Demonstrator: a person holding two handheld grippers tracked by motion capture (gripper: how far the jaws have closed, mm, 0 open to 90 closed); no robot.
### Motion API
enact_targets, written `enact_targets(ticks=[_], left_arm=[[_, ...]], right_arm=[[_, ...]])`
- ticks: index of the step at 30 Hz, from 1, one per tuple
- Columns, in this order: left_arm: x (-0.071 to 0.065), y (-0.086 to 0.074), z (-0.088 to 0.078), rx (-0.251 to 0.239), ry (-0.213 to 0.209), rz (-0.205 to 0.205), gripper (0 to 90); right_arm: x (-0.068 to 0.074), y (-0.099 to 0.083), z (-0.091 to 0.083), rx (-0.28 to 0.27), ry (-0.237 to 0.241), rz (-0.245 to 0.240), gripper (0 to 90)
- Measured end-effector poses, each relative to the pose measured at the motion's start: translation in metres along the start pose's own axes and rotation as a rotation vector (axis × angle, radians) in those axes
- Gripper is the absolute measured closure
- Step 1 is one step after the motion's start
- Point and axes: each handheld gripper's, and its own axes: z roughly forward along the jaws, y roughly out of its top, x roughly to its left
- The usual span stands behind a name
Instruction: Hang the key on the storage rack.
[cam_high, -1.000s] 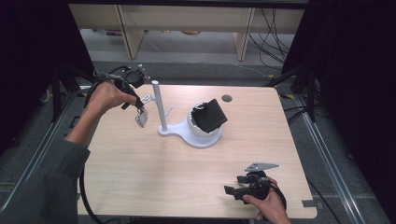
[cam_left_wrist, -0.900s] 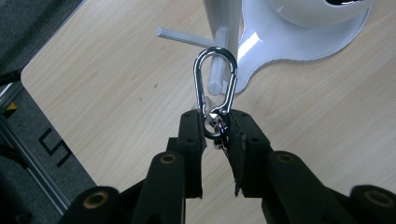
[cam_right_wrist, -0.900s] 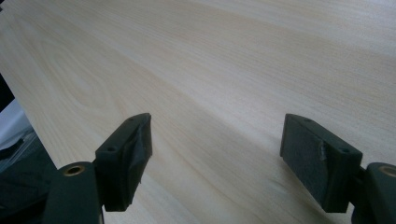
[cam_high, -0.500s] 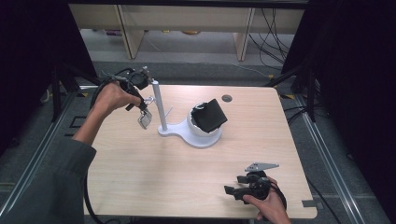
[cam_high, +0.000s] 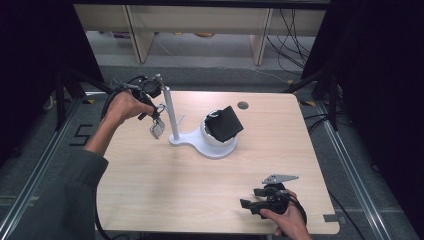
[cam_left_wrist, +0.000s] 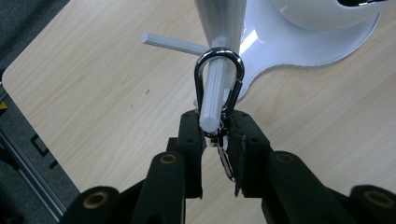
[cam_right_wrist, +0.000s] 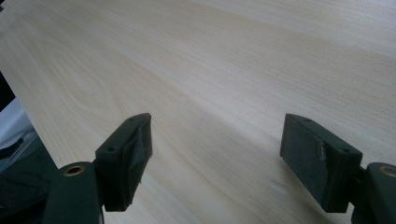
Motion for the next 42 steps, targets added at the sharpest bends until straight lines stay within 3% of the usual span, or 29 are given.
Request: enact_targets(ticks=[2, 7, 8, 17, 18, 20, 29, 33, 35, 41, 42], left_arm=[[-0.001, 0.0, 0.002, -0.009, -0.006, -0.015, 74.8], [0.0, 0.0, 0.008, -0.022, -0.005, -0.008, 74.5], [0.001, 0.001, 0.008, -0.041, 0.0, 0.002, 77.9], [0.004, -0.004, 0.001, -0.052, 0.006, -0.005, 74.1], [0.003, -0.005, 0.0, -0.048, 0.003, -0.006, 73.5], [0.003, -0.006, -0.001, -0.042, -0.008, 0.0, 70.9], [0.002, -0.015, -0.008, -0.071, -0.043, -0.025, 61.8], [0.002, -0.019, -0.012, -0.066, -0.047, -0.015, 60.3], [0.0, -0.02, -0.014, -0.072, -0.049, -0.018, 60.1], [-0.002, -0.025, -0.02, -0.082, -0.056, -0.006, 58.3], [-0.003, -0.026, -0.02, -0.08, -0.057, -0.003, 57.6]], right_arm=[[-0.001, 0.0, 0.0, -0.005, 0.001, -0.013, 26.1], [-0.001, 0.0, 0.0, 0.001, 0.008, -0.002, 26.1], [-0.001, 0.0, 0.0, 0.001, 0.002, -0.008, 26.1], [-0.001, 0.0, 0.0, -0.002, -0.001, -0.012, 26.1], [0.0, 0.0, 0.0, 0.003, 0.002, 0.005, 26.1], [-0.001, 0.0, 0.0, -0.002, -0.001, -0.014, 26.1], [-0.001, 0.001, 0.0, -0.002, 0.0, -0.003, 26.1], [0.002, 0.001, -0.001, 0.003, 0.009, 0.018, 26.1], [0.0, 0.001, 0.0, -0.003, 0.01, -0.002, 26.1], [0.001, 0.001, -0.001, 0.0, 0.009, 0.013, 26.1], [0.0, 0.001, -0.001, -0.003, 0.007, -0.003, 26.1]])
